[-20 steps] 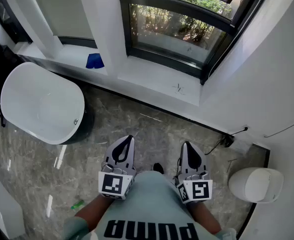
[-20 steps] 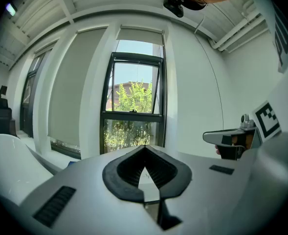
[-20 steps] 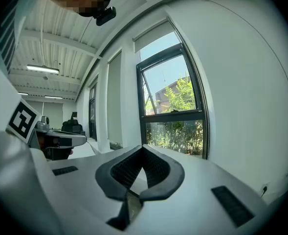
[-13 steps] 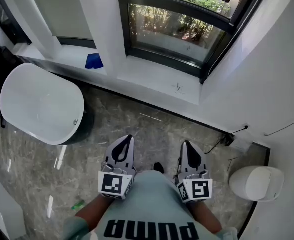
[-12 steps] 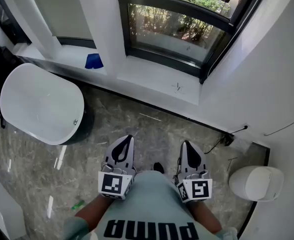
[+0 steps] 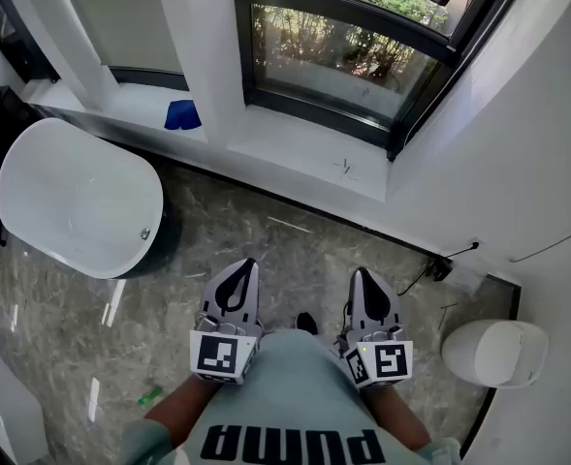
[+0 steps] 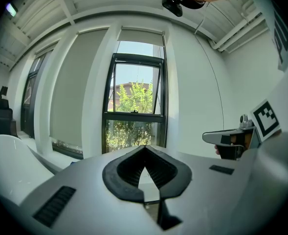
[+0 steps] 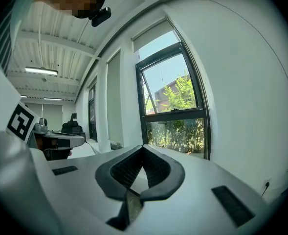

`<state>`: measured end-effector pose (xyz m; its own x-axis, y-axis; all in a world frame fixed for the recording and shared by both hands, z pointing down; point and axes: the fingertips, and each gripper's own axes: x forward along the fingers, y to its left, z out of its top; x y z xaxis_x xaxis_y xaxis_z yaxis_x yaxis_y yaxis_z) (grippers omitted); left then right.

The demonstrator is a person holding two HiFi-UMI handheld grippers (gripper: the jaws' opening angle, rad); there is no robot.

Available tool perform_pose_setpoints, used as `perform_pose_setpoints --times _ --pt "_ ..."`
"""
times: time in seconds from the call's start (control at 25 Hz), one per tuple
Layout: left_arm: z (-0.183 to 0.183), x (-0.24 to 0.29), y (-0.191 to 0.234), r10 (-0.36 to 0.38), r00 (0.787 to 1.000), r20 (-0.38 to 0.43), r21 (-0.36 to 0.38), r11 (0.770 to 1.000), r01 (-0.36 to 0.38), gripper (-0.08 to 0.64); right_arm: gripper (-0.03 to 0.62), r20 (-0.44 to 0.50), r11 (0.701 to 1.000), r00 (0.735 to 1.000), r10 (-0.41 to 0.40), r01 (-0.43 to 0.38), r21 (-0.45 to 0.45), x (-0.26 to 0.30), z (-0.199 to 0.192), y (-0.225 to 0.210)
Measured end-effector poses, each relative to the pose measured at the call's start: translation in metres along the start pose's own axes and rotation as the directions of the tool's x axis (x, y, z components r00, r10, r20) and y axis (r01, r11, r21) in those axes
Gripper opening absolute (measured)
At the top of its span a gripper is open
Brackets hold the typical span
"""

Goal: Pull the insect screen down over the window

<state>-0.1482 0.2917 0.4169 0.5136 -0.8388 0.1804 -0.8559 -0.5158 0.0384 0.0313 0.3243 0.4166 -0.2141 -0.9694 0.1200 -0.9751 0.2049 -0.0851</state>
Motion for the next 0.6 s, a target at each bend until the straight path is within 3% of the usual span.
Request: perform_pose_setpoints --times 0.6 --pt "-0.008 -0.038 0.071 -0.003 1.0 0.012 -0.044 0.999 0.004 0.014 -0.003 -0.002 0.997 0.999 -0.053 0.053 -0.047 0.024 0.007 0.064"
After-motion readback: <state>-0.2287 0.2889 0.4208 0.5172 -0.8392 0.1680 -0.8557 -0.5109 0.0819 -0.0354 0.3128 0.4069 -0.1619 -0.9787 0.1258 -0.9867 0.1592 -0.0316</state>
